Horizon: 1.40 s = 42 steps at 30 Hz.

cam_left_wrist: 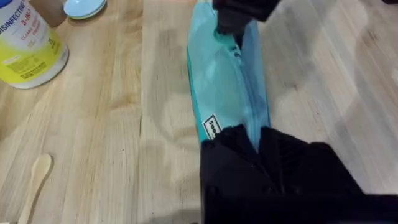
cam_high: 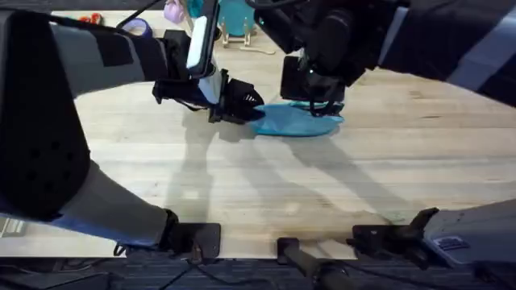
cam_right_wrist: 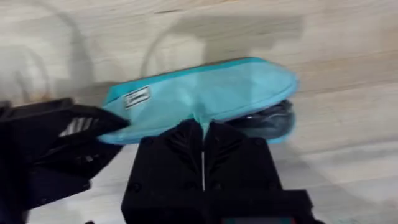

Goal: Unzip the bag, pick up the pens from the table one at a time and place them inside, then zip the bag closed.

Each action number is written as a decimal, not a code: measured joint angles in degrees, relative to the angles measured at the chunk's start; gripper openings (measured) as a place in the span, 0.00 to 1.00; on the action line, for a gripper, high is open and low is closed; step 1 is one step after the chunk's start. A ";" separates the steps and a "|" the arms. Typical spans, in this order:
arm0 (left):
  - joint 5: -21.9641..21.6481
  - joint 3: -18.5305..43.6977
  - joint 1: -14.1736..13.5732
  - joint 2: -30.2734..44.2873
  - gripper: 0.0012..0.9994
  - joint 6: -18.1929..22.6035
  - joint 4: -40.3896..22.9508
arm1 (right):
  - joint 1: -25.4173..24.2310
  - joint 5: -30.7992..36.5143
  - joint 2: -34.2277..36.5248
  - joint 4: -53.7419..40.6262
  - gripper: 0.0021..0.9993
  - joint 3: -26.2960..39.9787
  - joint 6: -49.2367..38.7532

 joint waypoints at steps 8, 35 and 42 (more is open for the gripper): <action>-0.13 0.00 0.00 0.00 0.04 0.00 0.00 | -2.96 2.41 0.01 -4.08 0.03 0.00 -1.19; -0.11 0.00 0.00 0.00 0.04 0.00 -0.04 | -18.22 2.14 0.00 -3.90 0.03 -2.81 -5.35; -0.11 0.00 0.00 0.01 0.04 0.00 -0.22 | -19.68 2.19 -0.31 5.07 0.03 -13.06 -5.32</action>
